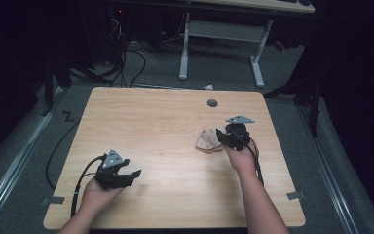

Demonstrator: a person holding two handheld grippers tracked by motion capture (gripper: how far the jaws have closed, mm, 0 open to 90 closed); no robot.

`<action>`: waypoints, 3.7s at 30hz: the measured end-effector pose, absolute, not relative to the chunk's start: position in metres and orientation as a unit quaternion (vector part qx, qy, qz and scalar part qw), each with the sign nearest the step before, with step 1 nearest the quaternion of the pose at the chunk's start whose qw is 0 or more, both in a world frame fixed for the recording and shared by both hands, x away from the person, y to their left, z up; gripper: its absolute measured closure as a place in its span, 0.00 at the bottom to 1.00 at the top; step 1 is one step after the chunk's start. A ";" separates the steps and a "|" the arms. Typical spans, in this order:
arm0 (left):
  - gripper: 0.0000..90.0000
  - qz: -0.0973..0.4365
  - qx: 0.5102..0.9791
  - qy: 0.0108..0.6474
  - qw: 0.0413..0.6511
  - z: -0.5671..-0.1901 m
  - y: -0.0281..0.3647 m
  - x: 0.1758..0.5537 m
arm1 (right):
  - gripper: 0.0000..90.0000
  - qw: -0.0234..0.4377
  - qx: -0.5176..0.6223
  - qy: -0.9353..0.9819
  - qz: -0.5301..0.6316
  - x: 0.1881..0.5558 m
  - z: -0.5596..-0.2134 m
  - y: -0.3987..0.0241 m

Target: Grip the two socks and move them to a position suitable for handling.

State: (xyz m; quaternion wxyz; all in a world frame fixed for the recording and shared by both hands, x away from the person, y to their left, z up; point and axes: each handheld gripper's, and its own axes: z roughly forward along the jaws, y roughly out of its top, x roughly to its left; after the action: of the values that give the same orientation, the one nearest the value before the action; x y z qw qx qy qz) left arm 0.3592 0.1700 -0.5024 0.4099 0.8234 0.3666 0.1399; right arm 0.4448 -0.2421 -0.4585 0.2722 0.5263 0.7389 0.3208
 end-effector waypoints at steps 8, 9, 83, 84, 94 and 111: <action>0.40 0.141 0.826 0.363 0.406 -0.503 0.170 0.358 | 0.58 0.268 0.556 0.726 0.304 0.461 -0.465 -0.261; 0.40 0.140 0.827 0.364 0.405 -0.503 0.169 0.359 | 0.58 0.266 0.559 0.725 0.302 0.463 -0.466 -0.262; 0.41 0.138 0.832 0.362 0.396 -0.507 0.165 0.358 | 0.96 0.294 0.534 0.712 0.350 0.400 -0.435 -0.273; 0.41 0.138 0.832 0.362 0.397 -0.507 0.165 0.358 | 0.96 0.296 0.531 0.712 0.351 0.396 -0.433 -0.272; 0.41 0.137 0.833 0.361 0.397 -0.507 0.165 0.358 | 0.96 0.299 0.516 0.714 0.367 0.375 -0.427 -0.259; 0.41 0.137 0.834 0.359 0.396 -0.507 0.164 0.358 | 0.96 0.255 0.436 0.763 0.403 0.345 -0.448 -0.179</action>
State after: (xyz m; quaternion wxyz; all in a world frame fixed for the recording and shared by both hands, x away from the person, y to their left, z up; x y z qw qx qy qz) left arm 0.3580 0.1639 -0.5074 0.3964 0.8337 0.3591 0.1371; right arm 0.3452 -0.1794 -0.4479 0.2553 0.4360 0.7630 0.4031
